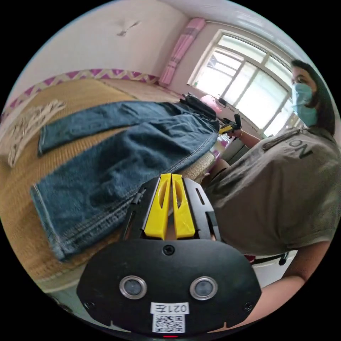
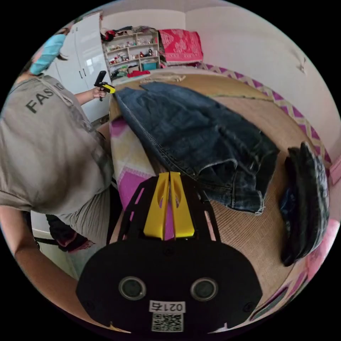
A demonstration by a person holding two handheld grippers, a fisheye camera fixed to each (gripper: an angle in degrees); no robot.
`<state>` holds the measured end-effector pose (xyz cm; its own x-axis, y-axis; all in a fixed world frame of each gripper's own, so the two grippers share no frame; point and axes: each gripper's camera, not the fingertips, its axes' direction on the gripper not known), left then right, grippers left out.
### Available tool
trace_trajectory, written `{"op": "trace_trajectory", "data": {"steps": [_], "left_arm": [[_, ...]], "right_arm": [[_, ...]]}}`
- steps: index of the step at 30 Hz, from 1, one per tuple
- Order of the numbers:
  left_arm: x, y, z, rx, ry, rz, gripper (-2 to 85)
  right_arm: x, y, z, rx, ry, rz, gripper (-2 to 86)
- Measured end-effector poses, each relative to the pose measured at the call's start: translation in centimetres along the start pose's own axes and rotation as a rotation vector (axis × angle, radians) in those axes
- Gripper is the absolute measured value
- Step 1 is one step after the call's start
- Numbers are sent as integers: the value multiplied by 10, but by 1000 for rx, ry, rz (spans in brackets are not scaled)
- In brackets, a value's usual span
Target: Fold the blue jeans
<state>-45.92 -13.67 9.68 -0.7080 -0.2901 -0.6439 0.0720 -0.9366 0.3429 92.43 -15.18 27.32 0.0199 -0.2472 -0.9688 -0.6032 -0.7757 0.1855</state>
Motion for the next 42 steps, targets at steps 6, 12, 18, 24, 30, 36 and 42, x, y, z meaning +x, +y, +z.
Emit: {"op": "trace_trajectory", "data": {"steps": [6, 12, 18, 24, 30, 36, 42], "left_arm": [[-23, 34, -19, 191, 132, -141, -9], [-13, 13, -74, 358, -55, -69, -7], [-83, -69, -23, 300, -96, -239, -8], [-110, -115, 56, -17, -56, -390, -9], [-90, -121, 65, -25, -119, -349, -10], [-102, -126, 78, -13, -40, -369, -10], [-156, -136, 91, -33, 152, -437, -10]], "right_arm": [[6, 11, 11, 17, -5, 68, -9], [19, -7, -42, 60, -90, 75, 5], [89, -56, -29, 89, 185, 256, 70], [148, -38, 28, -116, 202, 369, 48], [143, -20, 17, -126, 256, 402, 41], [137, -21, 16, -184, 287, 388, 43], [134, 6, 3, -127, 250, 507, 44]]}}
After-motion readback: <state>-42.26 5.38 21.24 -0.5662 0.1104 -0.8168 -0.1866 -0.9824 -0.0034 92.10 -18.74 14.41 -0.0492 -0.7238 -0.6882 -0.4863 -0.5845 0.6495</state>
